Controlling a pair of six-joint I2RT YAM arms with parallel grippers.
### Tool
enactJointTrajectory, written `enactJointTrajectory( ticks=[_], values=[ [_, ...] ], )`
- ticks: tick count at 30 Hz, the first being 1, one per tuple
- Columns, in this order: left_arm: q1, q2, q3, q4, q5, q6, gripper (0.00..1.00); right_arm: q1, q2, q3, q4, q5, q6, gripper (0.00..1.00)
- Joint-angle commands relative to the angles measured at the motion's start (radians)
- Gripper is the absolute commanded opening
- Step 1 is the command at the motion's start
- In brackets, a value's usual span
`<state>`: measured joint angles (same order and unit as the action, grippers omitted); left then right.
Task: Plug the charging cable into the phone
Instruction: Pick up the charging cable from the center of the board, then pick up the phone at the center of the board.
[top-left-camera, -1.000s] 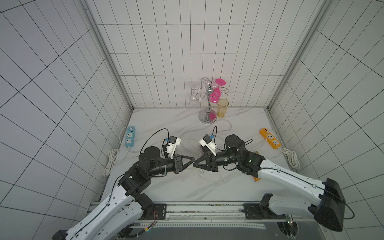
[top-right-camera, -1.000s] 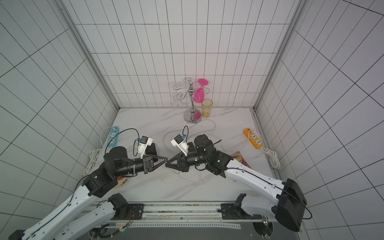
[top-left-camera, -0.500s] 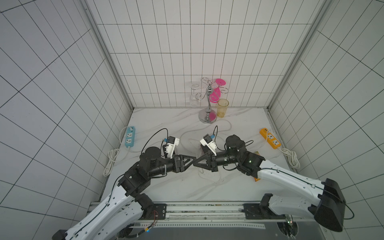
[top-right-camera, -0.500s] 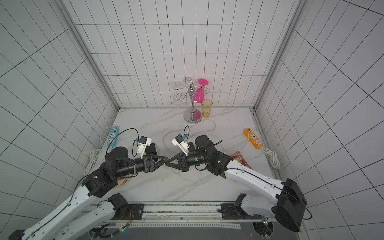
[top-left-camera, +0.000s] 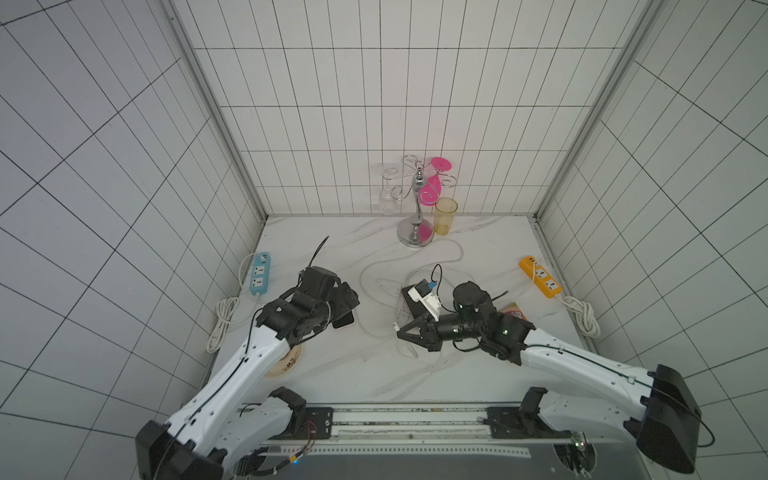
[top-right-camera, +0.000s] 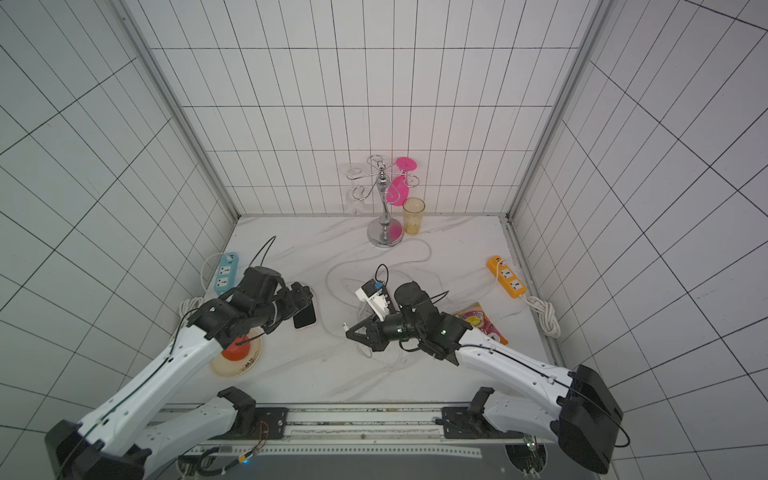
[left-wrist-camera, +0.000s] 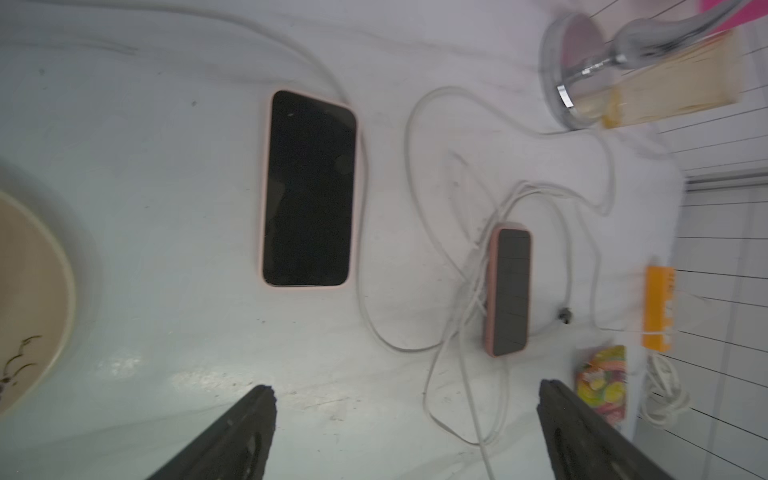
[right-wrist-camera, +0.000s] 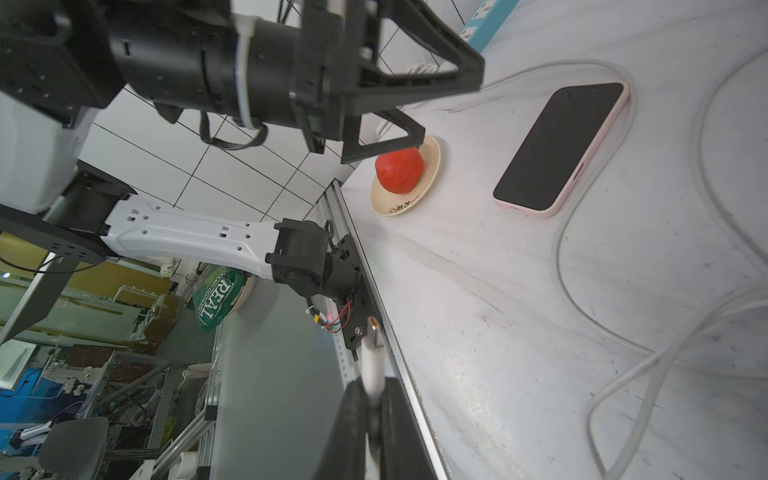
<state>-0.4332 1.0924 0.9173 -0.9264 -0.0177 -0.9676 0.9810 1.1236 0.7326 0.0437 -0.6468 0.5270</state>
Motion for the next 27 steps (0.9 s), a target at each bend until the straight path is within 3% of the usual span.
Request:
enactJointTrajectory(
  ticks=[1, 12, 15, 27],
  values=[
    [0.049, 0.137, 0.053, -0.116, -0.037, 0.002, 0.99, -0.006, -0.025, -0.002, -0.013, 0.027, -0.015, 0.00],
    [0.088, 0.531, 0.187, -0.001, 0.023, 0.119, 0.98, -0.007, -0.048, -0.003, -0.048, 0.031, -0.011, 0.00],
    [0.099, 0.614, 0.242, -0.038, -0.015, 0.155, 0.98, -0.005, -0.059, -0.005, -0.062, 0.032, -0.012, 0.00],
    [0.137, 0.720, 0.296, -0.016, -0.006, 0.254, 0.96, -0.005, -0.104, -0.006, -0.122, 0.045, -0.037, 0.00]
  ],
)
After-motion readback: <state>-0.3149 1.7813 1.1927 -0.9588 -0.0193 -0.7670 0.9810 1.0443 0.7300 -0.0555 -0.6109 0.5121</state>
